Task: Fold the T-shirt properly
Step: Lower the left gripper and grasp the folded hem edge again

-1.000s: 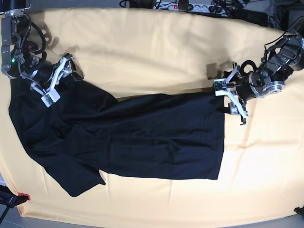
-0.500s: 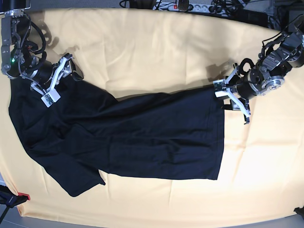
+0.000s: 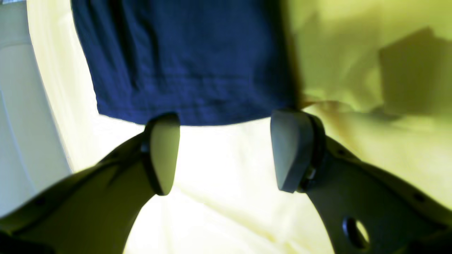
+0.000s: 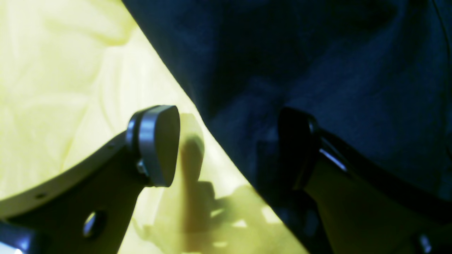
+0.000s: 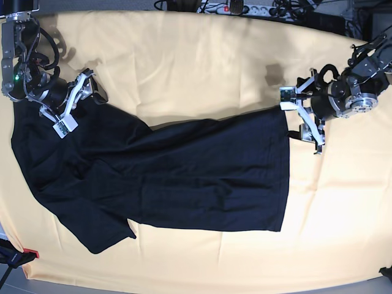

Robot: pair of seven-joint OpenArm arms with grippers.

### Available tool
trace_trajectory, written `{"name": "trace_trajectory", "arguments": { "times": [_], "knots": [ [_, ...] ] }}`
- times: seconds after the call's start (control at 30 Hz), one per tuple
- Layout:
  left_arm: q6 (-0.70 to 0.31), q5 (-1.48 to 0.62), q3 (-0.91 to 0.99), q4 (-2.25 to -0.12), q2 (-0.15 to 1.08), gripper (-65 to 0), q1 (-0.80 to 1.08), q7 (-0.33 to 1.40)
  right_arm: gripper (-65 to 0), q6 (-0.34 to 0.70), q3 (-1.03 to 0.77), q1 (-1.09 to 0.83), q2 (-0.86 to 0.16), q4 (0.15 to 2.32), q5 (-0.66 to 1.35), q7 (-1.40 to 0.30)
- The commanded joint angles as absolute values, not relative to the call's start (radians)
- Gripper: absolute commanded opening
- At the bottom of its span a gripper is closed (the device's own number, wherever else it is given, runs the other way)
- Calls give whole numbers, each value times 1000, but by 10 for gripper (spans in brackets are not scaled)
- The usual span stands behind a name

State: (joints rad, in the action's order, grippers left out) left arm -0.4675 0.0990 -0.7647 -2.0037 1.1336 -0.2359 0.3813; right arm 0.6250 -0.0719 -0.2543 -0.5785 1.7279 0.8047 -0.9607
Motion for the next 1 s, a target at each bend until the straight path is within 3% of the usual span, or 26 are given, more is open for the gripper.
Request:
{"name": "trace_trajectory", "arguments": {
  "times": [0.0,0.07,0.17,0.33,0.67,0.8,0.97],
  "knots": [
    [-500,66,-754,-2033,1160,-242,-250,372,-213,625,-73,-254,-591,1734,804,-980],
    [-583,19,-754,-2047,1164,-242,-248,372,-213,625,-73,-255,-591,1734,804,-980],
    [-602,17,-754,-2036,1163,-242,-232,371,-213,625,-73,-255,-591,1734,804,-980],
    [-537,48,-754,-1986,1137,-242,-228,360,-213,625,-73,-252,-590,1734,805,-979],
    [-514,90,-754,-1813,1002,-242,-234,291,-213,625,-73,-252,-590,1734,805,-980],
    [-430,154,-754,-1813,995,-242,-245,288,-214,625,-73,-252,-590,1734,804,-980],
    [-424,153,-754,-1813,995,-243,-278,288,-213,625,-73,-252,-590,1734,805,-980]
  ]
}}
